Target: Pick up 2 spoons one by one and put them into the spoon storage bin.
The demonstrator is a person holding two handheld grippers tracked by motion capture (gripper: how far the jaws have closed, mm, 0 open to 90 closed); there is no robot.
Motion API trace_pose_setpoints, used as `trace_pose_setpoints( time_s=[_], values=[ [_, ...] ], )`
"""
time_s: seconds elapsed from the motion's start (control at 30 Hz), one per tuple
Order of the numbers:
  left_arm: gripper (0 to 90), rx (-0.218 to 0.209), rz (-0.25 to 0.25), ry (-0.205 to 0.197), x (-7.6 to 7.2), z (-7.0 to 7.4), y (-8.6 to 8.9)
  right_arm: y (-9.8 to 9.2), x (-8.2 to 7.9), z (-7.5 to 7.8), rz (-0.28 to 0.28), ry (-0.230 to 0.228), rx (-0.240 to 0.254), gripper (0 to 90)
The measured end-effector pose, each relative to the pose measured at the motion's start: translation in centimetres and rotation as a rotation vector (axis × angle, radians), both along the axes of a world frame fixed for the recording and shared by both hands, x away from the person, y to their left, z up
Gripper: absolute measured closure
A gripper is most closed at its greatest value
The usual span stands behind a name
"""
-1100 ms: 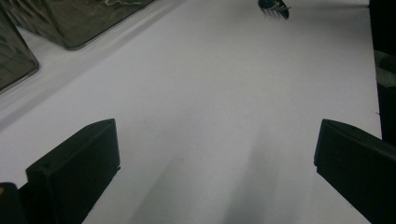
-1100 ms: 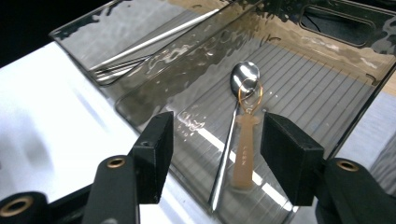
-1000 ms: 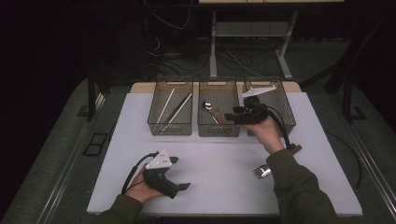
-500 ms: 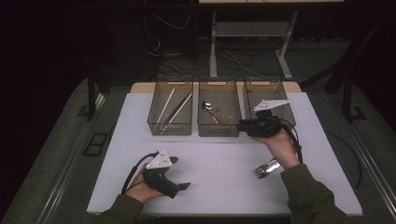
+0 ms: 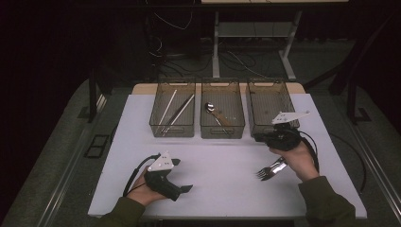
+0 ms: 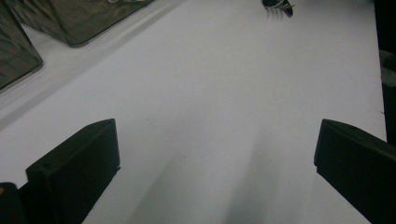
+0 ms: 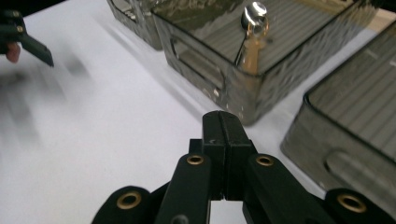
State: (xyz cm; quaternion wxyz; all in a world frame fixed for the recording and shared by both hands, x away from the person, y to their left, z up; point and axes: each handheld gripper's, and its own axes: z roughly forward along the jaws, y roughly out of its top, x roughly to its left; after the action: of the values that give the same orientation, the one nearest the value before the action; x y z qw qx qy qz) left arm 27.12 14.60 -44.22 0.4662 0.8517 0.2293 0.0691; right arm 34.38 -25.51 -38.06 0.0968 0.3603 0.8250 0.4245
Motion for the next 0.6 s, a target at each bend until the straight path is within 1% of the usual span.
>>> trace_pose_setpoints(
  time_s=[0.23, 0.37, 0.4, 0.43, 0.6],
  values=[
    [0.0, 0.0, 0.001, 0.0, 0.0, 0.0, 0.0, -1.4, -1.3, -0.8, -0.002, 0.024, -0.023, 90.0],
    [0.0, 0.001, 0.002, 0.0, 0.0, 0.0, 0.0, -2.1, -2.1, -1.3, 0.004, 0.037, -0.044, 90.0],
    [0.0, 0.01, -0.005, -0.003, 0.0, 0.0, 0.1, -2.3, -2.3, -1.5, 0.003, 0.037, -0.05, 90.0],
    [0.0, 0.008, -0.003, -0.002, 0.0, 0.0, 0.0, -2.5, -2.5, -1.7, 0.004, 0.041, -0.056, 90.0],
    [0.0, 0.011, -0.004, -0.003, 0.0, 0.0, 0.1, -3.7, -3.3, -2.4, -0.004, 0.059, -0.081, 90.0]
  ],
)
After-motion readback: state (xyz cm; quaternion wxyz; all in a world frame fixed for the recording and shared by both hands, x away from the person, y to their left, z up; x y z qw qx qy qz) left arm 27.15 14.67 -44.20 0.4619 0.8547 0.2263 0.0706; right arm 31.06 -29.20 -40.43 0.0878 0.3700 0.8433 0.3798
